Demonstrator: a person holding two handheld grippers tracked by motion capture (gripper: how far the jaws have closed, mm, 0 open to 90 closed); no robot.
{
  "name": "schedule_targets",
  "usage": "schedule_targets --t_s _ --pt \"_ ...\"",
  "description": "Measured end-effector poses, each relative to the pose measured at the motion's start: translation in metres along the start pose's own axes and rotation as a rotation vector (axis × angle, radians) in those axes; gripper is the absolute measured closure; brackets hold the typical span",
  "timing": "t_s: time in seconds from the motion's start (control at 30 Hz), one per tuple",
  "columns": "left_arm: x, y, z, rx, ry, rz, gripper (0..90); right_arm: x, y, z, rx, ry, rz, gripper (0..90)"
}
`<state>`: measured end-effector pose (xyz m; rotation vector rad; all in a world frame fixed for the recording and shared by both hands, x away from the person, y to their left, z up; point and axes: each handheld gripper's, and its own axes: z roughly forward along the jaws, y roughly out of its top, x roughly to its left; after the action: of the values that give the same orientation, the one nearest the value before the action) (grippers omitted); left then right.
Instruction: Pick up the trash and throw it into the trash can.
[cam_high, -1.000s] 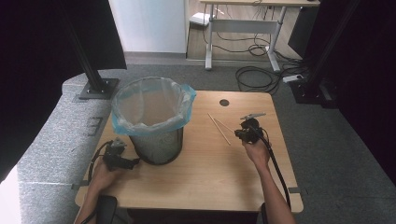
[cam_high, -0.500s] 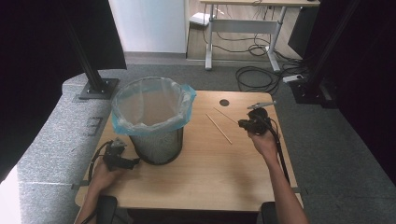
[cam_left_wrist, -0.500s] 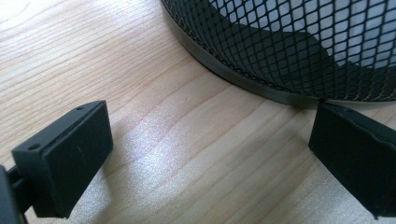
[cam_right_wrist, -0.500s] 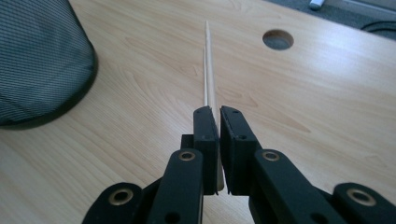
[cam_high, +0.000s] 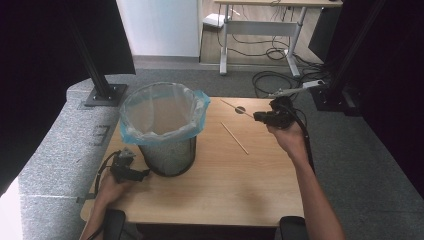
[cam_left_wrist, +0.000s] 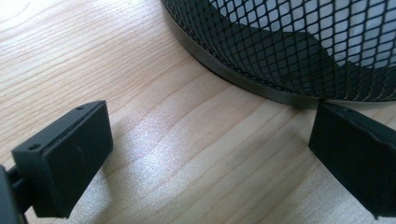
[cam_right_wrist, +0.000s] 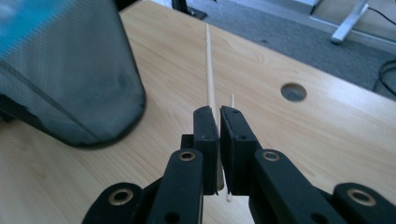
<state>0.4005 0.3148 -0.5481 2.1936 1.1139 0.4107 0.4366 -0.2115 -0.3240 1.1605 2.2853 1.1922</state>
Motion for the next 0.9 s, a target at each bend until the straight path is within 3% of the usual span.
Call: schedule_targets --t_s 0.3,0.43,0.47,0.57,0.6,0.63,0.7,0.77,0.83,0.9 --pt "0.0 0.0 0.0 0.0 0.0 0.0 0.0 0.018 0.039 -0.031 -0.052 0.043 -0.045 84.4" --pt "0.0 0.0 0.0 0.0 0.0 0.0 0.0 0.033 0.061 -0.044 -0.065 0.088 -0.078 84.4" --pt "0.0 0.0 0.0 0.0 0.0 0.0 0.0 0.043 0.072 -0.047 -0.061 0.111 -0.107 84.4" --pt "0.0 0.0 0.0 0.0 0.0 0.0 0.0 0.055 0.083 -0.048 -0.045 0.123 -0.142 84.4" --pt "0.0 0.0 0.0 0.0 0.0 0.0 0.0 0.059 0.087 -0.047 -0.039 0.129 -0.155 84.4" --pt "0.0 0.0 0.0 0.0 0.0 0.0 0.0 0.073 0.097 -0.042 -0.017 0.15 -0.19 84.4" --pt "0.0 0.0 0.0 0.0 0.0 0.0 0.0 0.079 0.102 -0.037 -0.006 0.158 -0.204 84.4" --pt "0.0 0.0 0.0 0.0 0.0 0.001 0.0 0.096 0.114 -0.02 0.032 0.176 -0.238 84.4" --pt "0.0 0.0 0.0 0.0 0.0 0.0 0.0 0.1 0.117 -0.014 0.043 0.18 -0.245 84.4" --pt "0.0 0.0 0.0 0.0 0.0 0.0 0.0 0.11 0.125 0.004 0.072 0.198 -0.269 84.3"
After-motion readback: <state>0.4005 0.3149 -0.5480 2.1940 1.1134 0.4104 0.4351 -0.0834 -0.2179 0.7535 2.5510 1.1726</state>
